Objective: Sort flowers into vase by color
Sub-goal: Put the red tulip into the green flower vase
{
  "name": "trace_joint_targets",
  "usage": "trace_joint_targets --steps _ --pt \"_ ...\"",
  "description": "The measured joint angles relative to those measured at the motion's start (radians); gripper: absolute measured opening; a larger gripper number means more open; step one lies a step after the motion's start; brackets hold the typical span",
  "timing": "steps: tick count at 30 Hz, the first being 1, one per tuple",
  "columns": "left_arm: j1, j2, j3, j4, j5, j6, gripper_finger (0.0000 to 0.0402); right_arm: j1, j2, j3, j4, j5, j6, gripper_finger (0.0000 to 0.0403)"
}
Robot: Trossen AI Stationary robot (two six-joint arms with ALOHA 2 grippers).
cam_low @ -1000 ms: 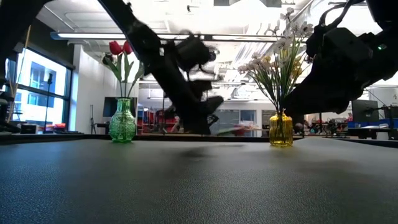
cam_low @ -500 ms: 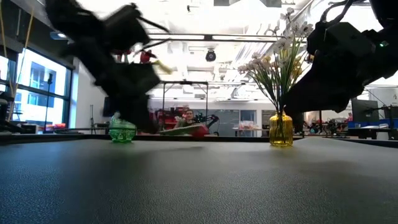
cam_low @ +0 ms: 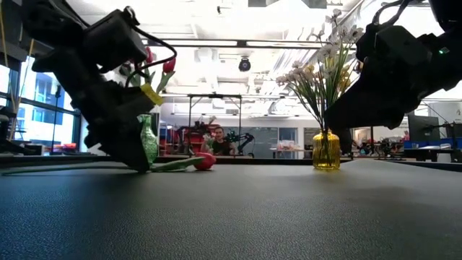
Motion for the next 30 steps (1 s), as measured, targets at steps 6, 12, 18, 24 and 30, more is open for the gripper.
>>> trace_joint_targets --steps 6,12,18,24,30 --pt "0.011 0.004 0.028 0.008 0.001 0.063 0.0143 0.000 0.000 0.000 -0.005 -0.001 0.000 0.0183" --pt "0.020 0.004 0.061 0.016 -0.065 0.193 0.0180 -0.003 0.000 0.000 -0.006 0.000 -0.007 0.0183" --pt "0.067 0.057 0.095 0.045 -0.021 0.313 0.0161 -0.003 0.000 0.000 -0.005 0.000 -0.007 0.0183" --pt "0.101 0.132 0.129 0.041 0.002 0.353 0.0126 -0.003 0.000 0.000 -0.001 0.001 -0.007 0.0183" --pt "0.115 0.160 0.154 0.038 0.023 0.354 0.0058 -0.003 0.000 0.000 0.001 0.001 -0.007 0.0183"
